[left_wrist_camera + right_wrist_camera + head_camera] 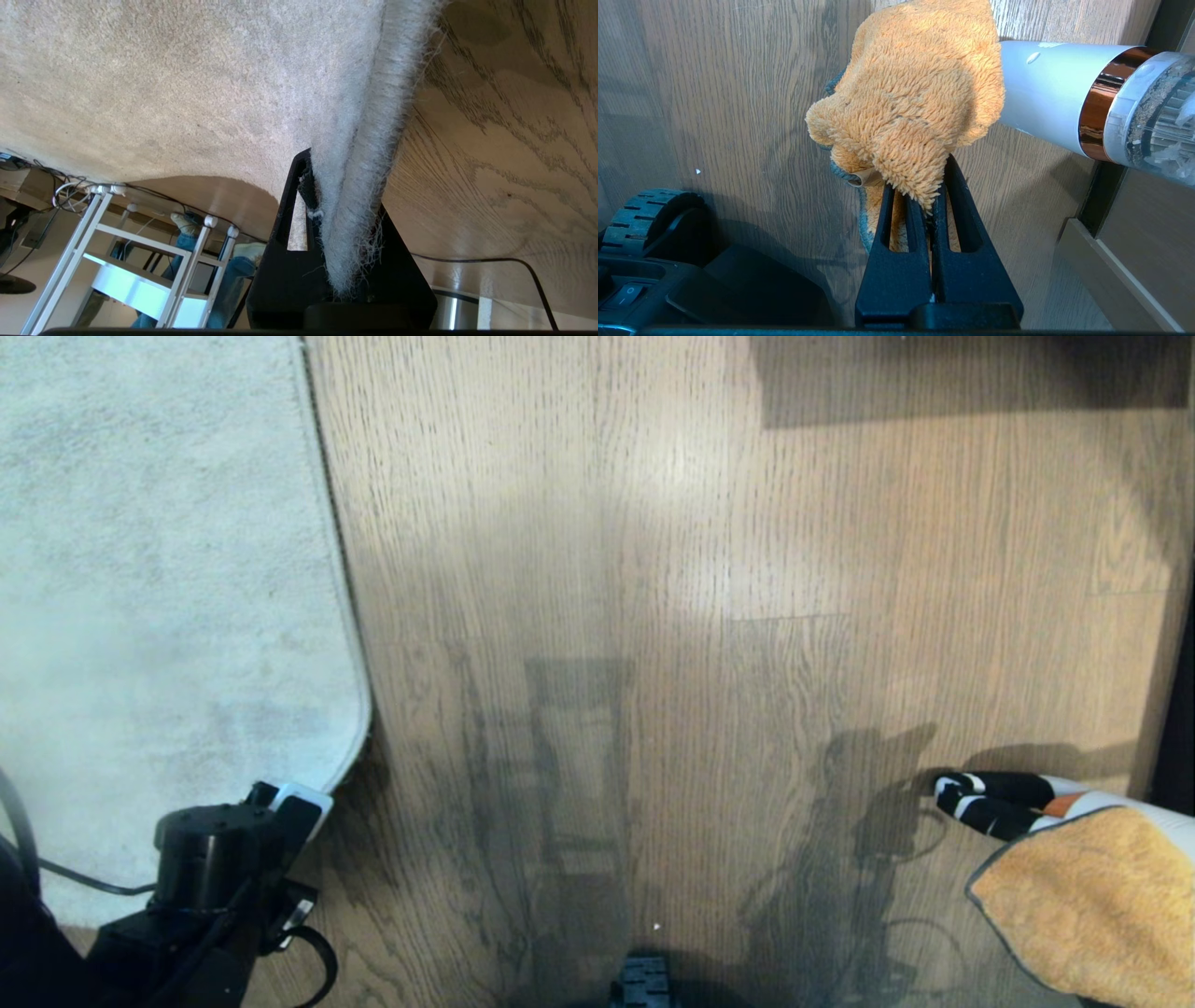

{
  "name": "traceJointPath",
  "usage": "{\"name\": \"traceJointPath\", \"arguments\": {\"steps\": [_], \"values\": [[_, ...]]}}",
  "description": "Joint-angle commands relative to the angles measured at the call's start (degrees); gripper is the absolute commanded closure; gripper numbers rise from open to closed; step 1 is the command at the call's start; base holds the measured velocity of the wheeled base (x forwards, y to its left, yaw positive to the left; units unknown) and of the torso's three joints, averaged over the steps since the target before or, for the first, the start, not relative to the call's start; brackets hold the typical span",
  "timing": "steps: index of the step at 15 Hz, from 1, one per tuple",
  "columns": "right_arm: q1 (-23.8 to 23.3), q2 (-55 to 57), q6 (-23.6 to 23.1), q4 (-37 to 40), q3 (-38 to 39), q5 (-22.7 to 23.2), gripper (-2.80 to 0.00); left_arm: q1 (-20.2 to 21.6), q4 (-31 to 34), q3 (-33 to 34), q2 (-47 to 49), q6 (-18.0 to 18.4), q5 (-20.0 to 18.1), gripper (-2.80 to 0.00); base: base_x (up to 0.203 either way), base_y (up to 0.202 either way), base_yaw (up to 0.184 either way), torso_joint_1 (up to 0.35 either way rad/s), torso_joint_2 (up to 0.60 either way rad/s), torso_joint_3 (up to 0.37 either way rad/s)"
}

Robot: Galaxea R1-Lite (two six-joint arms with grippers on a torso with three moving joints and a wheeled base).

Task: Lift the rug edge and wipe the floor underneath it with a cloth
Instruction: Lift up the carpet

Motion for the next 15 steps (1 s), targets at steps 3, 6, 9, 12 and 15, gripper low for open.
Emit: {"name": "traceJointPath", "arguments": {"steps": [3,6,9,12,15], "values": [[0.0,0.07,-0.07,0.06,0.0,0.02,0.0,0.0,-0.33,0.0,-2.77,0.32,0.17,0.0,0.0,0.0,0.0,0.0,0.0,0.0],[0.0,0.07,-0.07,-0.01,0.0,0.02,0.0,0.03,-0.32,0.09,-4.27,1.53,0.17,0.0,0.0,0.0,0.0,0.0,0.0,0.0],[0.0,0.07,-0.07,-0.01,0.0,0.02,0.0,0.32,-0.2,0.07,-6.25,2.28,0.17,0.0,0.0,0.0,0.0,0.0,0.0,0.0],[0.0,0.07,-0.07,-0.01,0.0,0.02,0.0,0.44,0.22,0.17,-8.69,2.62,0.17,0.0,0.0,0.0,0.0,0.0,0.0,0.0],[0.0,0.07,-0.07,-0.01,0.0,0.02,0.0,0.45,0.29,0.18,-10.19,3.0,0.25,0.0,0.0,0.0,0.0,0.0,0.0,0.0]]}}
